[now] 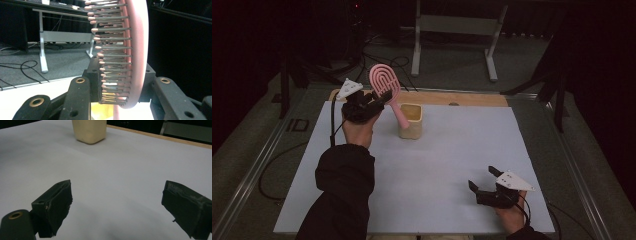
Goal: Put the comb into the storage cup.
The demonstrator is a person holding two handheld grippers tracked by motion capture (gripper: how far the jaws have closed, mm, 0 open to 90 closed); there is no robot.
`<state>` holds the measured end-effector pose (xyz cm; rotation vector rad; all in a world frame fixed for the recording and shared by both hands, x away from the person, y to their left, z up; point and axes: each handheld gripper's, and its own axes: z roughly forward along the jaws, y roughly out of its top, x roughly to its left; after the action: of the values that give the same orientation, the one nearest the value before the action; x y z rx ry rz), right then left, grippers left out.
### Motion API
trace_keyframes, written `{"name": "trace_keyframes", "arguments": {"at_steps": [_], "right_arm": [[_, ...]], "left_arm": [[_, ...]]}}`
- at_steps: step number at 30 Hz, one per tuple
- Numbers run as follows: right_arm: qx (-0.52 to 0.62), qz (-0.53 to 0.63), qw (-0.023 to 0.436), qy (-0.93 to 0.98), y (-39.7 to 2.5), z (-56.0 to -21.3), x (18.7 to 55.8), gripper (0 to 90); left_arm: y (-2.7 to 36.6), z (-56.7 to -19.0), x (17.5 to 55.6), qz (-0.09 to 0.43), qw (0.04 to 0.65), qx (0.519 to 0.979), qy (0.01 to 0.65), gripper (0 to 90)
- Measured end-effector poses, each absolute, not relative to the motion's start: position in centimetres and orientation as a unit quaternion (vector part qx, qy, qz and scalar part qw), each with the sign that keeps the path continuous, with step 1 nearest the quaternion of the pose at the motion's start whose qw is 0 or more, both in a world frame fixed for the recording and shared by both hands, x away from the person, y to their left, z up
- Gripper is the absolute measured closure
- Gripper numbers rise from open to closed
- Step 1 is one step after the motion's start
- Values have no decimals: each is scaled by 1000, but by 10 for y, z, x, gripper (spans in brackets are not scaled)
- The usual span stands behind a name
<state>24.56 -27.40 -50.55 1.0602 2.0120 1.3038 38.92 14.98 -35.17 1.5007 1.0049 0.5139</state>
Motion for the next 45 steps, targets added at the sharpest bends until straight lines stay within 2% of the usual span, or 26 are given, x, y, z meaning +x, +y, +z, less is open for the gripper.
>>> {"name": "trace_keyframes", "arguments": {"at_steps": [21,45], "right_arm": [[391,477,253,745,-272,-507,246,93],[389,479,253,745,-271,-507,245,93]], "left_arm": [[147,-356,400,238,577,639,450,648],[127,-352,411,265,557,646,450,648]]}}
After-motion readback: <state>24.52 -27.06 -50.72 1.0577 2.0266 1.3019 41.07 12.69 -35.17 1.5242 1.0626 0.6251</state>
